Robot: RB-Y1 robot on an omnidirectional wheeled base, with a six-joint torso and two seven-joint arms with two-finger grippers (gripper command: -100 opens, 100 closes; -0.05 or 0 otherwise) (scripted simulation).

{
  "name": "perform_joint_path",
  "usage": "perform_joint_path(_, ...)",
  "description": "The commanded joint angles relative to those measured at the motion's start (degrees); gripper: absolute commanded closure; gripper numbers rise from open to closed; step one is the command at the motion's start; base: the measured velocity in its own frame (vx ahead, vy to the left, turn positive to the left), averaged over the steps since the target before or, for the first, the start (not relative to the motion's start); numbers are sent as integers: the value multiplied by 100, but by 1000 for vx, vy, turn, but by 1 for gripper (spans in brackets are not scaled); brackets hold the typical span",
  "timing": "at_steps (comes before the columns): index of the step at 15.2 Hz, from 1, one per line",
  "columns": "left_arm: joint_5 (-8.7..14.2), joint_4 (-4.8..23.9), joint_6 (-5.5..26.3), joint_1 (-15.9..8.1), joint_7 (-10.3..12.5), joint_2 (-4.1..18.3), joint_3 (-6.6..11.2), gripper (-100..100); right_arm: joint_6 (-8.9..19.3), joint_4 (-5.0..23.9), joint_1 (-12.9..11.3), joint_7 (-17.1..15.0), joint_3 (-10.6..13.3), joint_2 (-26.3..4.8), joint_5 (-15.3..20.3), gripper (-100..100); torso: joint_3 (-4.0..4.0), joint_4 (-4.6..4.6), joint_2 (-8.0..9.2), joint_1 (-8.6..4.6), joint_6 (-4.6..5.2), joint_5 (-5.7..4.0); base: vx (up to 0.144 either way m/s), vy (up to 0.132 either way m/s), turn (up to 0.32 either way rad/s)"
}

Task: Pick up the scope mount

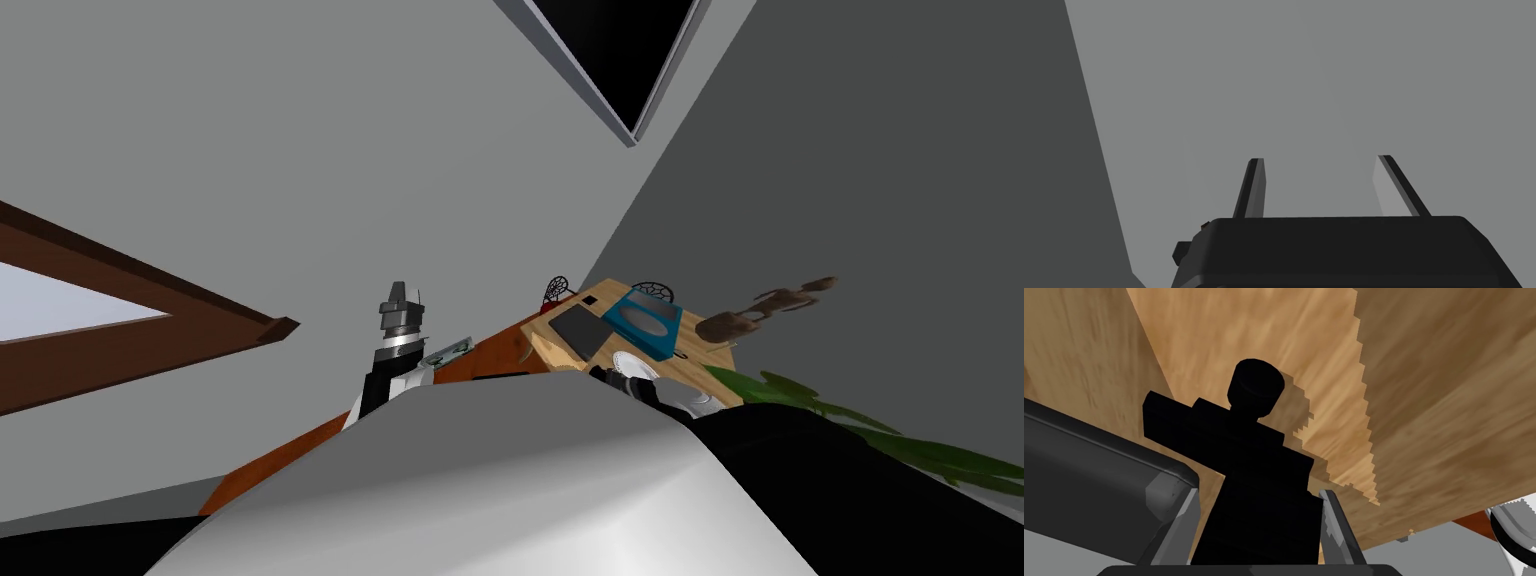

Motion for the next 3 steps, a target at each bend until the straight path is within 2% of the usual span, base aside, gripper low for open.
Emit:
perform_joint_path(1, 0, 0, 0, 0, 0, 0, 0, 0, -107, -62, 52, -24, -36, -164, -23, 100, 0, 0, 0, 0, 0, 0, 1, 29, -131)
perform_joint_path(2, 0, 0, 0, 0, 0, 0, 0, 0, -146, -105, 70, -49, -53, -252, -36, 100, 1, 0, 3, 5, 3, 4, 1, 32, -89)
perform_joint_path(3, 0, 0, 0, 0, 0, 0, 0, 0, -83, -74, 40, -39, -24, -166, -20, 100, 3, 0, 5, 10, 2, 7, 1, 17, -34)
